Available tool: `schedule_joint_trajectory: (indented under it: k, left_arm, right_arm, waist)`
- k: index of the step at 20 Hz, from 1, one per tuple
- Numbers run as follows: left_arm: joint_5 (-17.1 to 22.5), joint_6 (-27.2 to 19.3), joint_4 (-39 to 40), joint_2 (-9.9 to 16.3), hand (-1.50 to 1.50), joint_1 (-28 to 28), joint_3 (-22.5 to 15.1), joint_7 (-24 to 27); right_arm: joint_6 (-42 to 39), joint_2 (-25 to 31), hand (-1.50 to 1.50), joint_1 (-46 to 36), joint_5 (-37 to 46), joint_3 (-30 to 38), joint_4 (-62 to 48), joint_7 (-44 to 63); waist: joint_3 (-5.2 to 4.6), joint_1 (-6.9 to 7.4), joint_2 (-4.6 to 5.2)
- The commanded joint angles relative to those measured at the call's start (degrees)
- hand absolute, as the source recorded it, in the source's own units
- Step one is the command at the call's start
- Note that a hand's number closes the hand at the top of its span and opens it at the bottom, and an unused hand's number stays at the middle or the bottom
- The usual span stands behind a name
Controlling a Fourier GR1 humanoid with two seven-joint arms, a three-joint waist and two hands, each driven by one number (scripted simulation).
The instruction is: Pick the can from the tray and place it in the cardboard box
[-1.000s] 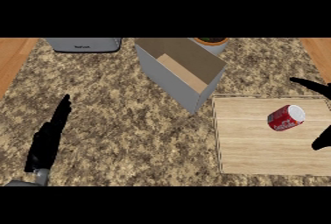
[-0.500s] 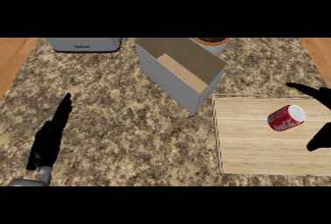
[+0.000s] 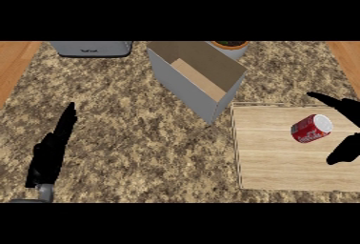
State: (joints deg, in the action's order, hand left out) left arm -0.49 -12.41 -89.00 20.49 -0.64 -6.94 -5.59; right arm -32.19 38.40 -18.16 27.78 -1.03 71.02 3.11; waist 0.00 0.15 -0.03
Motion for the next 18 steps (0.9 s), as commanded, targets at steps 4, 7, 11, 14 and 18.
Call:
schedule_joint_trajectory:
  k: [4,7,11,14,18]
  left_arm:
    - [-3.18,1.59,-1.20,-3.02,0.00,-1.82,1.91,-0.14]
    - [-3.25,3.02,0.75,-2.79,0.00,-0.78,3.23,1.87]
    - [-4.12,4.79,-1.32,-3.30,0.00,-2.26,4.89,0.80]
    - [-4.00,6.27,0.74,-3.48,0.00,2.26,6.35,-1.27]
    - [-5.12,6.77,-5.45,-4.15,0.00,-4.37,5.85,-0.81]
  right_arm:
    - [-0.03,-2.43,-1.50,0.73,4.59,2.72,-0.93,-2.49]
    - [3.16,-4.09,-1.50,-1.65,7.31,2.00,-8.28,-6.74]
    - [-0.42,-5.63,-1.50,1.17,7.06,3.28,-1.21,-2.25]
    - [0.53,-5.49,-1.50,-4.59,9.91,3.29,-10.42,-6.31]
    - [-1.45,-5.42,-1.50,2.40,10.52,2.93,-1.85,-4.33]
  waist:
    - [0.01,0.05,0.01]
    - [0.01,0.23,0.08]
    - [0.00,-0.05,-0.02]
    - [0.01,0.15,0.07]
    - [0.00,-0.06,-0.06]
